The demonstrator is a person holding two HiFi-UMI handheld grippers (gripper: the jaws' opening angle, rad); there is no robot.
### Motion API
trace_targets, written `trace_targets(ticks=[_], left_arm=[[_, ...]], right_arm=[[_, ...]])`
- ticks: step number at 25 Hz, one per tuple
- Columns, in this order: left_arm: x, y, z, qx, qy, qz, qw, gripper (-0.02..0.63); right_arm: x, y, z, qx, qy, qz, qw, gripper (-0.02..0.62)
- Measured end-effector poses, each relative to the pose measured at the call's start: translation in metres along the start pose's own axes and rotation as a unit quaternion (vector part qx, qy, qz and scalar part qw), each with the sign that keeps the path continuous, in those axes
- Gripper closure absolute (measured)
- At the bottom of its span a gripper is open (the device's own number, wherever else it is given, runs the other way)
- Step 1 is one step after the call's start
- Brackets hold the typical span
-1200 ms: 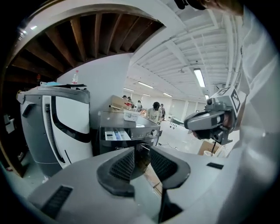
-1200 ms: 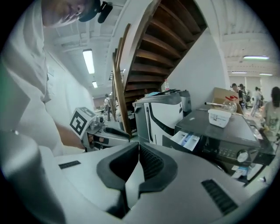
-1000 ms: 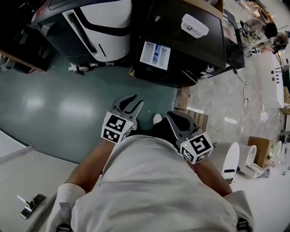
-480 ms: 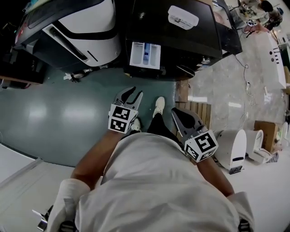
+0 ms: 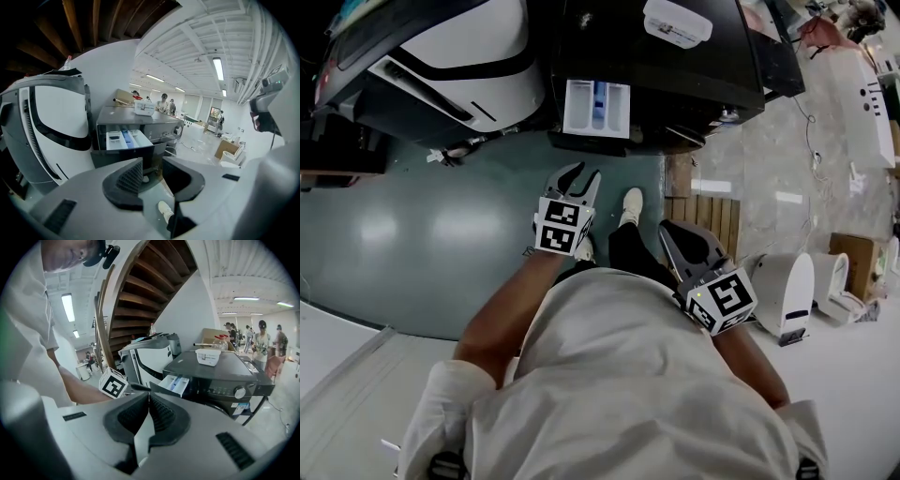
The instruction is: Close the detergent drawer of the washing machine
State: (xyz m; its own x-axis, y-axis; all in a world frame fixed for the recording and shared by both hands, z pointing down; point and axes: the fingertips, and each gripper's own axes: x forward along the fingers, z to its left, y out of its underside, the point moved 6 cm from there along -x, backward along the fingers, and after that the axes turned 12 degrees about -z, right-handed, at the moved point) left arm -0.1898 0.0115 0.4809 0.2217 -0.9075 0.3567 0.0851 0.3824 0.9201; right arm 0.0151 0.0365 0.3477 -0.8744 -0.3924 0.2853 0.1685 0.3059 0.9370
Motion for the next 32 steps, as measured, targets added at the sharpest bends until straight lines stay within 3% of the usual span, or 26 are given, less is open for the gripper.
trace_targets(ticks=[15,32], left_arm=[[0.048,0.012,0.016,-0.011,-0.016,0.024,0.9995,0.485],[0.067,0.016,0.026,-0.014,-0.054,0.033,0.9979,0.487]], right_arm=[[0.008,-0.005,-0.035,-0.005,0.015,0.010,1.000,0.588],[0.008,-0.004,-0.065,0.012,0.022,0.032,0.999,0.588]])
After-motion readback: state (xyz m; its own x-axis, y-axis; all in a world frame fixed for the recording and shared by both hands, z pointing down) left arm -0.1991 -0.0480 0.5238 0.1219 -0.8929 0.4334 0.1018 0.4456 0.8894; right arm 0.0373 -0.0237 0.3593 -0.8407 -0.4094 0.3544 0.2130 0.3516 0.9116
